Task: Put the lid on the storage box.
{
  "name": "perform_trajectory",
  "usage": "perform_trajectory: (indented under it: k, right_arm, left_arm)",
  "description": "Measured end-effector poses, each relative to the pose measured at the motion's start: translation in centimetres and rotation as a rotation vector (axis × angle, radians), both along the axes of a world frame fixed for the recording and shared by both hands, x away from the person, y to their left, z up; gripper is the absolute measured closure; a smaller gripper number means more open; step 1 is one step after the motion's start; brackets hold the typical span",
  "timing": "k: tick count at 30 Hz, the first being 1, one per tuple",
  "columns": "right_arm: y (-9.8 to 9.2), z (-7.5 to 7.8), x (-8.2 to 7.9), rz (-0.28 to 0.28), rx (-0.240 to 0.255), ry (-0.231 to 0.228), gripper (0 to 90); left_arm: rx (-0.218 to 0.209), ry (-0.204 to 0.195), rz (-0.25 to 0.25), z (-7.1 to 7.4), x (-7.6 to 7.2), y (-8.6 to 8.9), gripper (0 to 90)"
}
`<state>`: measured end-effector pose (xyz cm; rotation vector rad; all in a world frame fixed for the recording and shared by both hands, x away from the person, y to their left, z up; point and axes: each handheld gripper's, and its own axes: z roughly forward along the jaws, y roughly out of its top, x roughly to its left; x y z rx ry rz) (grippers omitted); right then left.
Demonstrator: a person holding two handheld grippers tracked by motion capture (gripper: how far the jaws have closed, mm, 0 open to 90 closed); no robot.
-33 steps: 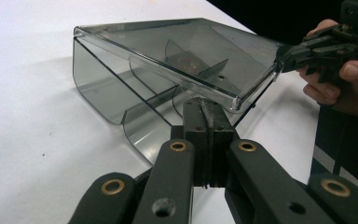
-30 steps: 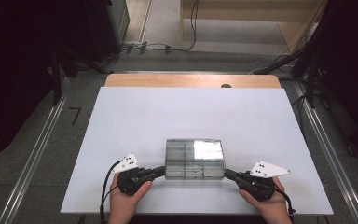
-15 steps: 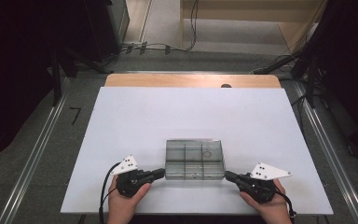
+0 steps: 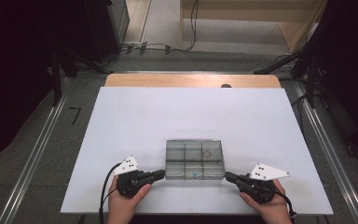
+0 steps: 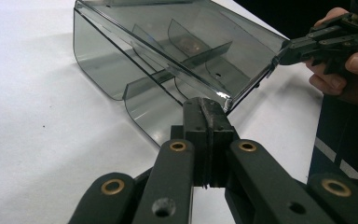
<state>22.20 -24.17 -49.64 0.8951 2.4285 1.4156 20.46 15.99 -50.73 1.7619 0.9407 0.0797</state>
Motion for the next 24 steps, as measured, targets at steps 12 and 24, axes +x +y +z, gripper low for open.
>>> perform_trajectory:
  k: [12,24]
  right_arm:
    - [-0.11,-0.28,0.15,0.004,-0.007,0.014,87.1]
    - [-0.08,-0.42,0.19,0.002,-0.028,0.01,87.0]
  left_arm:
    - [0.018,0.01,0.0,-0.13,0.06,-0.07,89.1]
    - [0.033,0.019,-0.001,-0.23,0.11,-0.15,89.1]
